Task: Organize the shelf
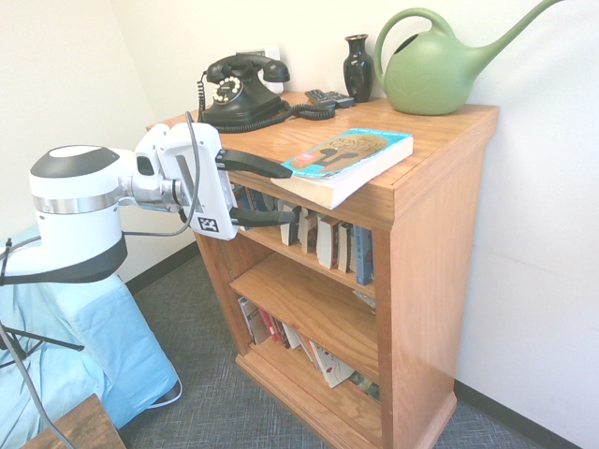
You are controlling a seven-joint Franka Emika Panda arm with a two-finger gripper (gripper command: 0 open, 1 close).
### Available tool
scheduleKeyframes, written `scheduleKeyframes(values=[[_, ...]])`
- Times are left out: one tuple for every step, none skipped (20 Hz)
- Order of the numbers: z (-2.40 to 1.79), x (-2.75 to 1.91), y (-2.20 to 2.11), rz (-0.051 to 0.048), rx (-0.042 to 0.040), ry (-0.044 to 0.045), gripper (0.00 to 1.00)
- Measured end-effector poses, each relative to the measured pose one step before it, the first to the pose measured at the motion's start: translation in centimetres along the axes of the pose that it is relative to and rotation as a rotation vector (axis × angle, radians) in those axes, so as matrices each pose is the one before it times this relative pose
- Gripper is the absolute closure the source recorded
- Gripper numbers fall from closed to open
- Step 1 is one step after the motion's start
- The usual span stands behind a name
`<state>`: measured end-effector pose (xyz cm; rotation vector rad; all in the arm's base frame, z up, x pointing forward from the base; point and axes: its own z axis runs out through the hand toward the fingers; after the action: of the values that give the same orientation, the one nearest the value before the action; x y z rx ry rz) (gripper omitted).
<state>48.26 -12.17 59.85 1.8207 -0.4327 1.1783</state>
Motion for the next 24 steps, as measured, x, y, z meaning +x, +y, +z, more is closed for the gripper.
scheduleKeyframes(values=[[0.434,0.390,-0.393,-0.00103,-0.00073,0.00145,0.00],[0.466,0.360,-0.450,-0.00176,-0.00054,0.00103,0.00],[0.441,0.359,-0.423,-0.00123,-0.00062,0.00133,0.00],[0.429,0.351,-0.422,-0.00104,-0.00049,0.00138,0.00],[0.404,0.314,-0.411,-0.00078,-0.00033,0.00099,0.00],[0.340,0.274,-0.403,-0.00041,0.00043,0.00072,0.00],[0.283,0.192,-0.453,-0.00032,0.00208,-0.00112,1.00],[0.259,0.263,-0.371,0.00144,0.00125,-0.00189,1.00],[0.264,0.224,-0.306,0.00094,-0.00232,-0.00410,1.00],[0.317,0.203,-0.219,-0.00038,-0.00451,-0.00633,1.00],[0.264,0.189,-0.187,-0.00095,-0.00202,-0.00145,1.00],[0.242,0.210,-0.189,-0.00110,-0.00124,-0.00097,1.00],[0.203,0.117,-0.194,-0.00103,-0.00014,-0.00273,1.00],[0.167,0.174,-0.139,-0.00064,0.00023,-0.00204,1.00],[0.129,0.124,-0.136,-0.00173,0.00077,-0.00297,1.00],[0.081,0.146,-0.108,-0.00063,0.00020,-0.00089,1.00],[0.013,0.125,-0.108,0.00055,-0.00004,-0.00045,1.00],[-0.012,0.080,-0.112,0.00042,0.00009,-0.00073,1.00],[-0.044,0.065,-0.073,-0.00003,-0.00015,-0.00081,1.00],[-0.026,0.025,-0.022,-0.00031,-0.00046,-0.00048,1.00],[-0.007,0.009,-0.002,-0.00044,0.00008,-0.00001,1.00],[0.000,0.011,0.006,-0.00035,-0.00009,0.00011,1.00],[0.004,-0.009,-0.024,-0.00031,0.00023,-0.00013,1.00],[-0.011,-0.023,-0.087,-0.00103,0.00103,-0.00013,1.00]])
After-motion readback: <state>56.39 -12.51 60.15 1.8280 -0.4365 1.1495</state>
